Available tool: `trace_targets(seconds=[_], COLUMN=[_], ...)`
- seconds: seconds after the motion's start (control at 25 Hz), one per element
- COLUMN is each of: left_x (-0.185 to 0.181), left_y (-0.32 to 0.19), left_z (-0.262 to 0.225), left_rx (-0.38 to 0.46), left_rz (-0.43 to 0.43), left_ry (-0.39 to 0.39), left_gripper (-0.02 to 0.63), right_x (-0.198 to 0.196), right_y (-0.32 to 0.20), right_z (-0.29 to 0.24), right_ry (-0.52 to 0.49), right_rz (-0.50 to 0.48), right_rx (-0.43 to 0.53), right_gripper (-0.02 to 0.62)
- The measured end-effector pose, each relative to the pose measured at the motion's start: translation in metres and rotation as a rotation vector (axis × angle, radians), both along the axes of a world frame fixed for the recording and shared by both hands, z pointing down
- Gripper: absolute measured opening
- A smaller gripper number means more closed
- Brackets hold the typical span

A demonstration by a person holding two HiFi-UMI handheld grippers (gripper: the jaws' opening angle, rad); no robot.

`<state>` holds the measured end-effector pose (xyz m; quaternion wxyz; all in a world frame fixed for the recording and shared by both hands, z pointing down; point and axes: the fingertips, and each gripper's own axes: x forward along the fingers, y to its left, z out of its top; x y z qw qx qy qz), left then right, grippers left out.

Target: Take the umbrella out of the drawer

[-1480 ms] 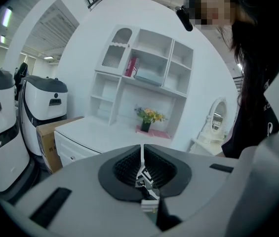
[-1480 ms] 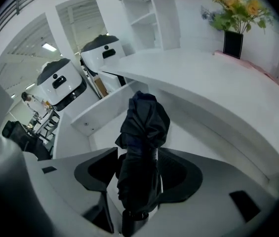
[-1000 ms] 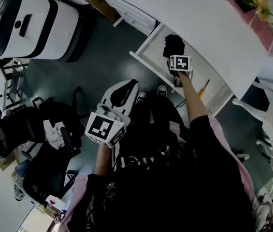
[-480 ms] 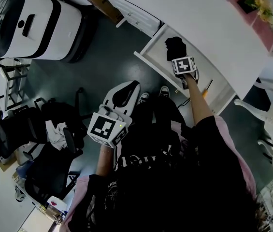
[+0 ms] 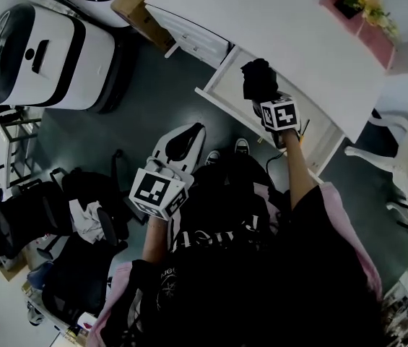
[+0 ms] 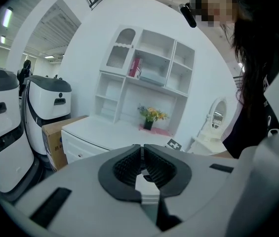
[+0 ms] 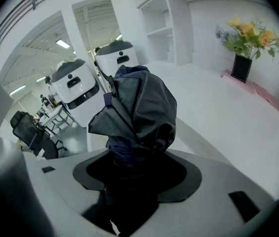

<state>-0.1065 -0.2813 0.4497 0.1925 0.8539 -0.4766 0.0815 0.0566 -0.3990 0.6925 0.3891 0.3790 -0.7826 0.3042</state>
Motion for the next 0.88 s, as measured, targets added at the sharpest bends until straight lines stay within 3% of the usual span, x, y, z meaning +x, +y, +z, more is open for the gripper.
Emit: trace_targets(seconds=[0.36,0.88], left_x=[-0.006,-0.005], left_y=[0.01,0.049], left_z=[-0.006,-0.024], left_rx=[0.023,0.067], left_rz=[0.089,0.279], left_ry=[0.015,0.052], left_gripper=[0.028,0.028], right_x=[-0.006,-0.016], right_y=[0.041,0.147], right_z=[-0.1,-0.183], right_ry=[-0.175,-0.286], right_rz=[0.154,0.365], right_rx=[0.1,0.211], right_gripper=[0.272,0.272])
